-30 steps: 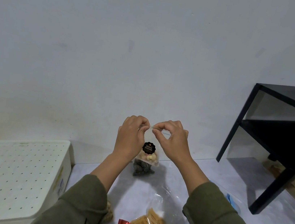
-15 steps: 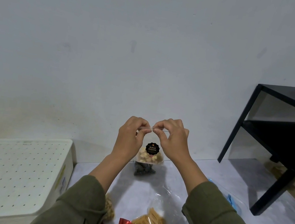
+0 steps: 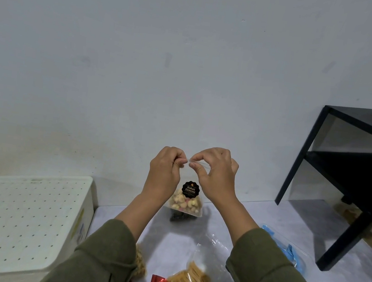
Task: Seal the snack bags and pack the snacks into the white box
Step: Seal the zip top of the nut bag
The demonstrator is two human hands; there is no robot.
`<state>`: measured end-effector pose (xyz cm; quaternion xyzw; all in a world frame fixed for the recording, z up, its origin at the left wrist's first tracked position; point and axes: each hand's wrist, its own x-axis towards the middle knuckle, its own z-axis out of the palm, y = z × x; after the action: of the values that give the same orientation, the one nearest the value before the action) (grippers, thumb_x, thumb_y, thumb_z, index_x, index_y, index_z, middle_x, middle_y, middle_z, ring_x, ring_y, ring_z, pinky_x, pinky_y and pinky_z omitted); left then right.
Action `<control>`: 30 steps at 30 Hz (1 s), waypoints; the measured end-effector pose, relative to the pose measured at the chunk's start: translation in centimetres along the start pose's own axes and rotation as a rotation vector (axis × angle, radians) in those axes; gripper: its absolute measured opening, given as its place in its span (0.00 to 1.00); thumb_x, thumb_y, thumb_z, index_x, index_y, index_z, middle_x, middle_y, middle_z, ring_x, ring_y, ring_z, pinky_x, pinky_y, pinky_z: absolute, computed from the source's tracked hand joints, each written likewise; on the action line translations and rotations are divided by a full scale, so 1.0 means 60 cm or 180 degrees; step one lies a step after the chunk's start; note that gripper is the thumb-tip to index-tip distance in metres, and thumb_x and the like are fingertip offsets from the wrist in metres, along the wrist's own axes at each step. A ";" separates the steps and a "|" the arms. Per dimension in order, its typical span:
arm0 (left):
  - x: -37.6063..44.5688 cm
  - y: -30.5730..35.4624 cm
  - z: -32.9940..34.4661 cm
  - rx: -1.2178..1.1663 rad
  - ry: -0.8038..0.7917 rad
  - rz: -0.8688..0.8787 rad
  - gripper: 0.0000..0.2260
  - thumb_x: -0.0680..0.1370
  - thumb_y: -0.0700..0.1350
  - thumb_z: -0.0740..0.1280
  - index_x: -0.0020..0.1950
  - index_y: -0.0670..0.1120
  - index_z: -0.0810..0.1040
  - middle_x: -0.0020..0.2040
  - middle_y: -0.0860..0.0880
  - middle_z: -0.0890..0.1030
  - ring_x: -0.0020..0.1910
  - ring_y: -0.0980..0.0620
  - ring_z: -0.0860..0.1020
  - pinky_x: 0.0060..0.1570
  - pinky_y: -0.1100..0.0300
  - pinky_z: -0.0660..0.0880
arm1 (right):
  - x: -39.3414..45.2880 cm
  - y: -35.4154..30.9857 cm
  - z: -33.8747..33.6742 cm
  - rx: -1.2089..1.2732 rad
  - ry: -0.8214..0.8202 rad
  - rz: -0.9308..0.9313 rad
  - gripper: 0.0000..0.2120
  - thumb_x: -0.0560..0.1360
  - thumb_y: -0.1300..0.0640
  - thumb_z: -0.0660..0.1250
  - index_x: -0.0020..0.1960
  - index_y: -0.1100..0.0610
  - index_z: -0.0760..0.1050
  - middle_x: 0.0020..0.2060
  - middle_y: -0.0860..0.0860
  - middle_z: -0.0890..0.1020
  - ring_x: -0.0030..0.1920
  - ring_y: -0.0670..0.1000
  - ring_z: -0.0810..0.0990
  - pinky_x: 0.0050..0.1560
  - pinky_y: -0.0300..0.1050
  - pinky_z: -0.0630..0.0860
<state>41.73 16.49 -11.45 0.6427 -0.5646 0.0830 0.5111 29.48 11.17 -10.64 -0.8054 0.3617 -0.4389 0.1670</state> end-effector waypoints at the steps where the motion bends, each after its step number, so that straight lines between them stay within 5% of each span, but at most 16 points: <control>1: -0.001 0.000 0.001 0.0006 -0.0019 -0.0009 0.07 0.75 0.31 0.62 0.41 0.40 0.75 0.37 0.51 0.74 0.35 0.64 0.70 0.41 0.78 0.65 | 0.000 0.000 0.002 0.0002 -0.0011 0.0005 0.02 0.73 0.51 0.68 0.43 0.47 0.79 0.44 0.38 0.75 0.59 0.46 0.67 0.66 0.56 0.55; 11: 0.000 0.001 -0.004 -0.0002 -0.0398 -0.0126 0.07 0.76 0.32 0.60 0.42 0.41 0.75 0.40 0.53 0.74 0.38 0.57 0.71 0.42 0.78 0.64 | 0.003 -0.002 0.001 0.0116 -0.0105 0.0126 0.03 0.73 0.53 0.68 0.41 0.47 0.77 0.45 0.38 0.76 0.62 0.45 0.66 0.67 0.61 0.54; 16: -0.002 0.000 -0.008 0.0041 -0.0340 -0.0193 0.09 0.74 0.29 0.58 0.42 0.40 0.74 0.40 0.51 0.73 0.40 0.52 0.71 0.42 0.77 0.64 | -0.004 -0.002 0.003 0.0188 -0.0019 0.0116 0.02 0.74 0.54 0.68 0.42 0.49 0.78 0.43 0.37 0.75 0.58 0.42 0.66 0.67 0.58 0.56; 22: -0.008 0.003 -0.008 -0.0070 -0.0506 -0.0031 0.03 0.77 0.35 0.64 0.46 0.40 0.76 0.43 0.51 0.75 0.40 0.60 0.71 0.43 0.78 0.65 | -0.002 0.000 -0.005 0.0123 -0.0036 0.0155 0.02 0.73 0.53 0.69 0.41 0.49 0.79 0.41 0.37 0.76 0.59 0.44 0.67 0.66 0.56 0.56; 30: -0.006 0.004 -0.005 0.0095 -0.0544 -0.0094 0.04 0.77 0.37 0.63 0.45 0.44 0.76 0.43 0.54 0.75 0.45 0.52 0.76 0.47 0.72 0.67 | -0.006 0.007 -0.017 -0.0009 -0.0092 0.0144 0.02 0.73 0.55 0.69 0.41 0.51 0.78 0.41 0.39 0.75 0.60 0.45 0.67 0.64 0.51 0.55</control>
<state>41.56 16.99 -11.45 0.6632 -0.5954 0.0286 0.4526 28.35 11.20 -10.53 -0.8035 0.3780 -0.4229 0.1809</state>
